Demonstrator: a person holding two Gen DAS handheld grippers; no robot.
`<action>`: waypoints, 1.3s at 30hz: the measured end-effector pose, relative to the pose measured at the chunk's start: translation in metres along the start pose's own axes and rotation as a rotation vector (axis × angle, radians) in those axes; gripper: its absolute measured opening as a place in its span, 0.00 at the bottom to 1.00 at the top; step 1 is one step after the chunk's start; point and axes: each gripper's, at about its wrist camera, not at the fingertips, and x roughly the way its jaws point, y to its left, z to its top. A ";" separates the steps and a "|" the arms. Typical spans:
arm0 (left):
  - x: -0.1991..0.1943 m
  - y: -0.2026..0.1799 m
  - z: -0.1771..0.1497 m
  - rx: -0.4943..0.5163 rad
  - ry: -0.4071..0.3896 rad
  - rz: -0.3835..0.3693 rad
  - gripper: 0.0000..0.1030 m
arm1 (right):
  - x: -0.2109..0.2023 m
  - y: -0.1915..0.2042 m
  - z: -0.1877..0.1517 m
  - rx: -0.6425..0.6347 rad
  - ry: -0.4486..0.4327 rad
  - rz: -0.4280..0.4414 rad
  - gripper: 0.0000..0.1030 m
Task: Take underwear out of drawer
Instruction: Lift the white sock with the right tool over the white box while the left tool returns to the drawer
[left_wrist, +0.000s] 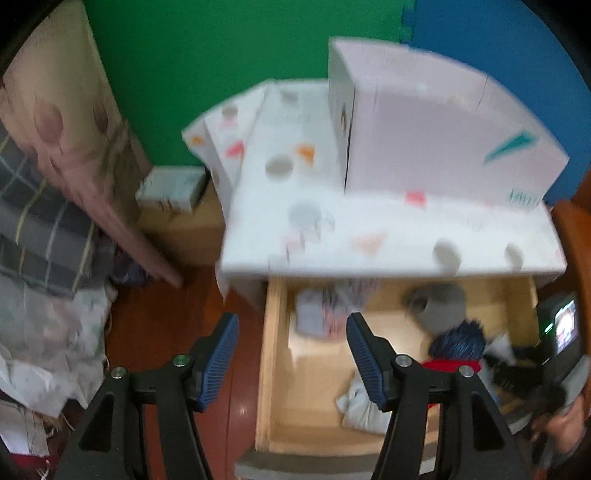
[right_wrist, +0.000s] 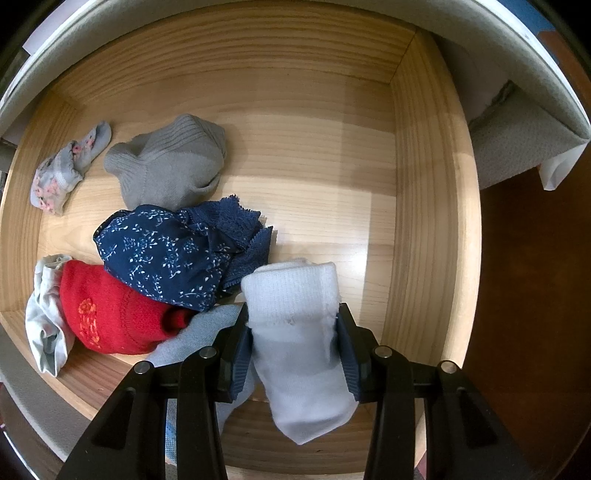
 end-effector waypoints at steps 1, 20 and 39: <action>0.006 -0.001 -0.006 0.002 0.008 0.004 0.60 | -0.001 0.001 0.000 0.003 -0.001 0.002 0.39; 0.067 -0.016 -0.078 -0.049 0.037 0.049 0.60 | -0.024 0.004 -0.009 -0.016 -0.093 0.026 0.38; 0.063 -0.001 -0.079 -0.137 0.008 0.002 0.60 | -0.207 0.001 0.025 -0.082 -0.301 0.069 0.38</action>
